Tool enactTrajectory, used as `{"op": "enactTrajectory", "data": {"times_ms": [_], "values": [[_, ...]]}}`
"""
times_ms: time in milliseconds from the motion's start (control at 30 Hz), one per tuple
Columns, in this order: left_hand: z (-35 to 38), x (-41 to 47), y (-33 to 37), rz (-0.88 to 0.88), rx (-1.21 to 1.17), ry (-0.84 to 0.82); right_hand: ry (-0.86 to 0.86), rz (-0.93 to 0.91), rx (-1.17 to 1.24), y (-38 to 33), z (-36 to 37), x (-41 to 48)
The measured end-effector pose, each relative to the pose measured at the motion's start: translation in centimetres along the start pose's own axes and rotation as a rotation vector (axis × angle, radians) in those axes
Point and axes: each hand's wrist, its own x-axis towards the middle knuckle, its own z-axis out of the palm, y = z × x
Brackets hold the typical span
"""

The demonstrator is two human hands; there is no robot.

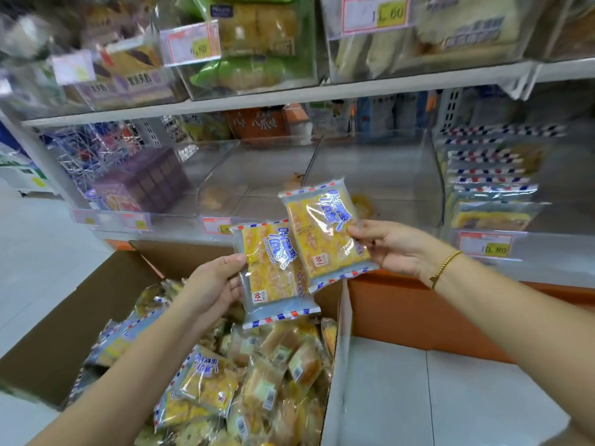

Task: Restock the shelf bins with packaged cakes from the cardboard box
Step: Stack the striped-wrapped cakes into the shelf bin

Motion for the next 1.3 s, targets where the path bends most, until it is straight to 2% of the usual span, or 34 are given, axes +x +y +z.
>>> {"op": "enactTrajectory", "data": {"times_ms": [333,567,667,1000,1167,1300], "values": [[7.1,1.2,1.7,0.076,-0.11,-0.082,0.082,-0.087,0.044,-1.8,-4.9,-3.4],[10.9,0.2,2.6,0.125,-0.088,-0.142,0.133,-0.137,0.068,-2.7,-8.4,-6.8],[13.0,-0.3,2.8,0.121,-0.077,-0.161,0.12,-0.143,0.03,-2.9,-8.3,-7.8],[20.1,-1.8,1.3,0.124,-0.044,-0.205,0.281,-0.186,-0.102,-3.2,-7.5,-11.0],[23.4,-2.6,2.3,0.086,-0.036,-0.343,0.354,-0.278,-0.105,-4.5,-9.2,-13.5],[25.5,-3.0,3.5,0.123,0.155,-0.442,0.295,-0.262,-0.11,-5.6,-9.4,-14.9]]}}
